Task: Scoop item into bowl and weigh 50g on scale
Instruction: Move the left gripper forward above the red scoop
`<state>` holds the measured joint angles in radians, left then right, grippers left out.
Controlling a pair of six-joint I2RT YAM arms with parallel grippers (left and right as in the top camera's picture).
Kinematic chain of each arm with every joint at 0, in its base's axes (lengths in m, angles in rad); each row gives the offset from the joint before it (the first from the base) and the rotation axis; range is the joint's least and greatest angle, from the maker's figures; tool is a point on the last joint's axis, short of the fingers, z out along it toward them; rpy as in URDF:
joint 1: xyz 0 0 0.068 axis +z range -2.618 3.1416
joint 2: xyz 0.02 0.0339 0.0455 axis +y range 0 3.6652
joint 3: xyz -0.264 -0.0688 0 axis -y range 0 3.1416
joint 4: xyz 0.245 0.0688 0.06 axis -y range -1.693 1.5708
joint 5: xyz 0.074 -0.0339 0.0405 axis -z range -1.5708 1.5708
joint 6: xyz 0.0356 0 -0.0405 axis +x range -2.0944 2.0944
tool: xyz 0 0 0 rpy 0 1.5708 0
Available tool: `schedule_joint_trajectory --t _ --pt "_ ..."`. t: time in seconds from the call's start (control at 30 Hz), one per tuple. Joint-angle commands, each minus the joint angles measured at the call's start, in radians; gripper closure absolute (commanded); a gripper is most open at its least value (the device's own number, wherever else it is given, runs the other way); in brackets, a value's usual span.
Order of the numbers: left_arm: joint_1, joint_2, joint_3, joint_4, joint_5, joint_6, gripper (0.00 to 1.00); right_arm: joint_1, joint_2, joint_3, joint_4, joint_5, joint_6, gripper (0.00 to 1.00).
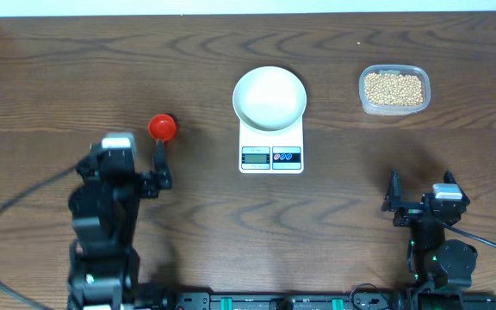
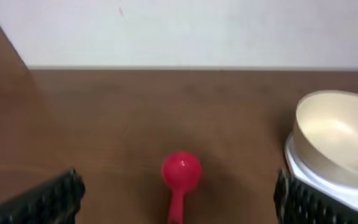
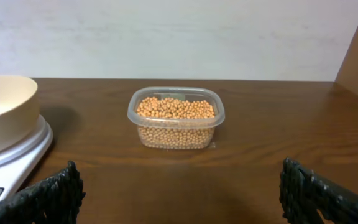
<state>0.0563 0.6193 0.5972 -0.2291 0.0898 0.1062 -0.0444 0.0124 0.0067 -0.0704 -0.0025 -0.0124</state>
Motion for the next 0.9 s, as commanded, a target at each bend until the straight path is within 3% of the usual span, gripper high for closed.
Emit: schedule_joint_trajectory --t 0.0,0.47,0.87 --pt "-0.002 0.115 0.153 -0.067 0.042 0.009 0.0 0.006 -0.005 -0.001 -0.005 0.011 -0.011 0.01" --pt "-0.001 0.586 0.696 -0.492 0.056 0.014 0.0 0.006 -0.006 -0.001 -0.005 0.011 -0.011 0.01" --pt "0.0 0.664 0.728 -0.526 0.156 0.013 0.0 0.006 -0.005 -0.001 -0.005 0.011 -0.011 0.01"
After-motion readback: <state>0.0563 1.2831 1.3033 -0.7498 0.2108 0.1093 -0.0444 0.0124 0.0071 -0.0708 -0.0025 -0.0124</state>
